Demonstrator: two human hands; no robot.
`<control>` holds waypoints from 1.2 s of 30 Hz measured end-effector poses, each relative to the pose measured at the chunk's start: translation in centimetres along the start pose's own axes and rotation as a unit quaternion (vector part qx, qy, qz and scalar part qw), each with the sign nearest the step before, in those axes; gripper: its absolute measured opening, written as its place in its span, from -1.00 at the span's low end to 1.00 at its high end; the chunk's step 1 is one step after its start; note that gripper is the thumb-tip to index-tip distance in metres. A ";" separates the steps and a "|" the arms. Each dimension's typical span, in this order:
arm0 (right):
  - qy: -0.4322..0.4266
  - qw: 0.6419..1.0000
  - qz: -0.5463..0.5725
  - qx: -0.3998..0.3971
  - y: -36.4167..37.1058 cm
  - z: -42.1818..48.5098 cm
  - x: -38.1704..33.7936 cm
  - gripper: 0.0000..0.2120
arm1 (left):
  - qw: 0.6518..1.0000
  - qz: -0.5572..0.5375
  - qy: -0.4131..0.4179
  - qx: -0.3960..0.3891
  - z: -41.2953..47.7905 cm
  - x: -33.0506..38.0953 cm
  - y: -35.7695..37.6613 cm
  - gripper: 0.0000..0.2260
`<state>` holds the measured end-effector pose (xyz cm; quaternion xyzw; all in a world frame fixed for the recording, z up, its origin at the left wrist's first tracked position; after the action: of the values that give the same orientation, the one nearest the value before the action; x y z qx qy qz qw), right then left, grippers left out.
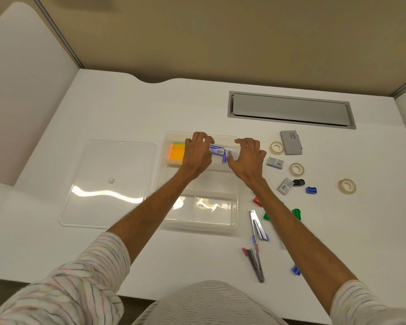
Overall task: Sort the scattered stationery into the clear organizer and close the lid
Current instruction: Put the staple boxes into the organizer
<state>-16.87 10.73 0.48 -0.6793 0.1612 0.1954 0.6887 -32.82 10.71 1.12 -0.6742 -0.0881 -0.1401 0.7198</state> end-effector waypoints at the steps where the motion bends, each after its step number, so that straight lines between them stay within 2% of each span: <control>1: 0.006 1.000 0.007 0.005 -0.3 -0.1 0.3 -0.51 | 1.000 -0.004 0.000 -0.003 -0.1 0.5 0.1 -0.72; 8: 0.043 0.998 0.019 0.032 -3.0 -1.9 3.7 -0.62 | 1.000 -0.018 0.014 -0.016 -1.3 4.5 0.9 -0.70; 16: 0.079 0.996 0.006 0.030 -6.4 -4.6 9.5 -0.64 | 0.998 -0.030 0.048 -0.019 -3.2 10.9 2.7 -0.73; 25: 0.119 0.993 -0.011 -0.011 -8.7 -6.4 16.0 -0.62 | 0.994 -0.046 0.065 -0.074 -4.7 17.3 6.7 -0.71; 30: 0.114 0.993 0.002 -0.026 -9.4 -7.0 18.9 -0.60 | 0.987 -0.044 0.055 -0.143 -5.2 19.9 9.6 -0.60; 36: 0.095 0.994 -0.004 -0.054 -9.4 -6.7 21.0 -0.52 | 0.970 -0.038 0.044 -0.236 -5.5 22.0 12.7 -0.35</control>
<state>6.31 5.11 -1.75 -0.7317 0.2126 0.1356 0.6333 -8.29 4.10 -4.32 -0.8144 -0.0464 -0.2135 0.5376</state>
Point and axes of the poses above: each hand's wrist, its own z-axis towards the middle knuckle, its own y-axis out of the palm, x = y × z, the point moved 9 cm from there along z, towards the middle knuckle
